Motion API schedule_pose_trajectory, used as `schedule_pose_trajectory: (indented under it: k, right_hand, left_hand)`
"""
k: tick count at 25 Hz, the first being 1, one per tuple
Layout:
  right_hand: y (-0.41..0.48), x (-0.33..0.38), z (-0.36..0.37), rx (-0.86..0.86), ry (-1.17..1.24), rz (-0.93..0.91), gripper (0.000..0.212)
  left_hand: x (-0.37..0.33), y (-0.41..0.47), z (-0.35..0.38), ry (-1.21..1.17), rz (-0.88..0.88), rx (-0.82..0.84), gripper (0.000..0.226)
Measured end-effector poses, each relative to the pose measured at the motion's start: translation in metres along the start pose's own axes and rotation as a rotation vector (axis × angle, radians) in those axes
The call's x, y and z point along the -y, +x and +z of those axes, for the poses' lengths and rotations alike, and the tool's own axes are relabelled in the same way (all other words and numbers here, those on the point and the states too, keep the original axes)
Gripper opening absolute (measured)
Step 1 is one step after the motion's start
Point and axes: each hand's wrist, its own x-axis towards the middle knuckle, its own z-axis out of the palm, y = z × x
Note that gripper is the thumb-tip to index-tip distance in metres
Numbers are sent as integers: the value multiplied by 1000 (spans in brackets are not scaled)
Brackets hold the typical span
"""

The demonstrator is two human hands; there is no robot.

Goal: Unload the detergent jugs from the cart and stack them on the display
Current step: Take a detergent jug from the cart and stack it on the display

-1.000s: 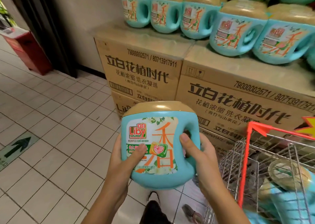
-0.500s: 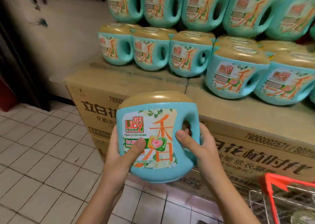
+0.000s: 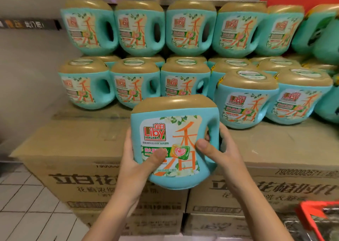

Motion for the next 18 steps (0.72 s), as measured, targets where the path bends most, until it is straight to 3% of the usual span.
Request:
schedule_pose_trajectory:
  k: [2, 10, 18]
  right_hand:
    - [10, -7, 2, 1, -38, -9, 81]
    - [55, -26, -4, -73, -246, -112, 88]
    - [85, -42, -19, -248, -574, -136, 109]
  left_hand:
    - [3, 19, -7, 35, 11, 45, 105]
    - [27, 80, -21, 145, 75, 145, 117]
    - [56, 125, -20, 218, 64, 125, 113]
